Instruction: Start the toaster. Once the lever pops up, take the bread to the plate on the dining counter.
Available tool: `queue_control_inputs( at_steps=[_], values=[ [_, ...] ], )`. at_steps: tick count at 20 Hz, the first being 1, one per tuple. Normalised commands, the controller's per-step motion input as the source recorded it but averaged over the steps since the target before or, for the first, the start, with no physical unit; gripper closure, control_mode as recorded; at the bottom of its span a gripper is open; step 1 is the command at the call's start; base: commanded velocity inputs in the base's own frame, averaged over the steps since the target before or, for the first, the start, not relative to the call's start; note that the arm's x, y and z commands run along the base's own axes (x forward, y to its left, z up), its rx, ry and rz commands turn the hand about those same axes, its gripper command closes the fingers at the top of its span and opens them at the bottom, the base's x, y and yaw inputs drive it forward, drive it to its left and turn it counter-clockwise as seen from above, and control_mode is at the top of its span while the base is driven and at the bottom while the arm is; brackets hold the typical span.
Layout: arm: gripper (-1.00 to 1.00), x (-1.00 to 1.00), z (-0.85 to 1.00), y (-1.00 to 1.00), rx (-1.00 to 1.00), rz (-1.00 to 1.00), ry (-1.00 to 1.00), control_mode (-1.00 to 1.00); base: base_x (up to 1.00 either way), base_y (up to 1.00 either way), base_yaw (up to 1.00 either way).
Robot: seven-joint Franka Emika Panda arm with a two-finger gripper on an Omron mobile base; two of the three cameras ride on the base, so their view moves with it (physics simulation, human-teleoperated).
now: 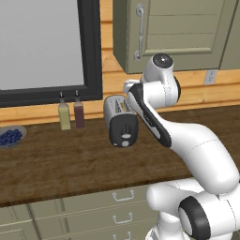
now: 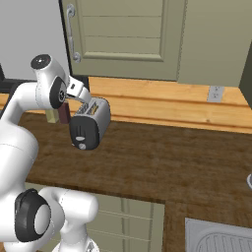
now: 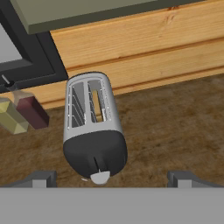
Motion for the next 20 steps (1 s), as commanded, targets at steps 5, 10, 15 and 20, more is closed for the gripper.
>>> queue_control_inputs(
  at_steps=[5,10,15,20],
  values=[
    [-1.00,0.00,0.00,0.00,0.00,0.00,0.00,-1.00,0.00,0.00,0.00],
    [-1.00,0.00,0.00,0.00,0.00,0.00,0.00,-1.00,0.00,0.00,0.00],
    [-1.00,0.00,0.00,0.00,0.00,0.00,0.00,-1.00,0.00,0.00,0.00],
    [-1.00,0.00,0.00,0.00,0.00,0.00,0.00,-1.00,0.00,0.00,0.00]
  ],
)
